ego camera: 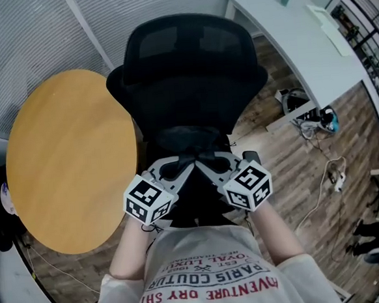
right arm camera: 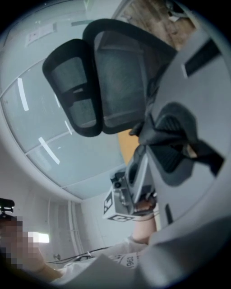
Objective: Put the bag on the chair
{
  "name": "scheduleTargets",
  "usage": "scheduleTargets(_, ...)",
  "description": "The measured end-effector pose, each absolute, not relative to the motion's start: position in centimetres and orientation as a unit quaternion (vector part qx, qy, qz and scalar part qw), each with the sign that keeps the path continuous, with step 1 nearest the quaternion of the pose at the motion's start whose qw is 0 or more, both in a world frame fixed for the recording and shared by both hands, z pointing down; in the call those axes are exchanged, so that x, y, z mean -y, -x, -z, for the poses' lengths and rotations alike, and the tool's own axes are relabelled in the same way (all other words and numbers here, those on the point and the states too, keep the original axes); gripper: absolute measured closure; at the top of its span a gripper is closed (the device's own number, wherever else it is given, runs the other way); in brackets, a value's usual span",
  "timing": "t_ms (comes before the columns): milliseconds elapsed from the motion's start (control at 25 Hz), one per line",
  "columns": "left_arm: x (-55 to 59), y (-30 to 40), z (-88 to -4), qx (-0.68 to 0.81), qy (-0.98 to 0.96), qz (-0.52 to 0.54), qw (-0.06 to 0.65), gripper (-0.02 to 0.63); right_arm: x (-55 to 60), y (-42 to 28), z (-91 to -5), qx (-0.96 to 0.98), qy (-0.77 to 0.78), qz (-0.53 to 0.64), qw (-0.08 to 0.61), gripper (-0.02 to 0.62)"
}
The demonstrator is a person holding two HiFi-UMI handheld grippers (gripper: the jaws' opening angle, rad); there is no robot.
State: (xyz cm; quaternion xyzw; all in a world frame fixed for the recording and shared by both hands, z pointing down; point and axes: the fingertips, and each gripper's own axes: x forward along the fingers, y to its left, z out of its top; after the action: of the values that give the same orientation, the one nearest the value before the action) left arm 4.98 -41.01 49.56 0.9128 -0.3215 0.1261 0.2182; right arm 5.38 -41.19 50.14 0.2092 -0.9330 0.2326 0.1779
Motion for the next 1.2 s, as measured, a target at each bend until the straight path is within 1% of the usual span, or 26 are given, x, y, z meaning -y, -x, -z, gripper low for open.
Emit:
scheduleTargets(240,43.3,-4.9,-52.3,0.331,-0.9,-0.16,0.235,0.548,43.4,-5.2,-52.8,0.927,-0.177,-0.259,0.206,0.551)
scheduleTargets(360,44.0,-4.8,-53.3,0.334,-0.896,-0.167,0.24,0.548,44.1,-5.1,-53.8,0.924,-0.171,-0.27,0.208,0.551)
scheduleTargets(800,46.5,-5.3,-55.1,0.341,-0.891,-0.147,0.261,0.546,46.4,-5.9,-55.8,0.924,-0.166,-0.266,0.22,0.551)
scheduleTargets(880,46.5,-5.4,-55.9,0.347,-0.887,-0.141,0.271,0.546,46.3,-6.0,-56.7,0.923,-0.165,-0.26,0.23,0.551)
scheduleTargets(1040,45.8,-5.5,-58.1,0.353,-0.873,-0.122,0.313,0.546,45.4,-6.2,-58.9,0.916,-0.168,-0.268,0.247,0.551)
scheduleTargets(1200,44.6,-5.2,-60.9,0.364,-0.859,-0.156,0.323,0.546,44.6,-6.2,-60.6,0.909,-0.168,-0.278,0.263,0.551)
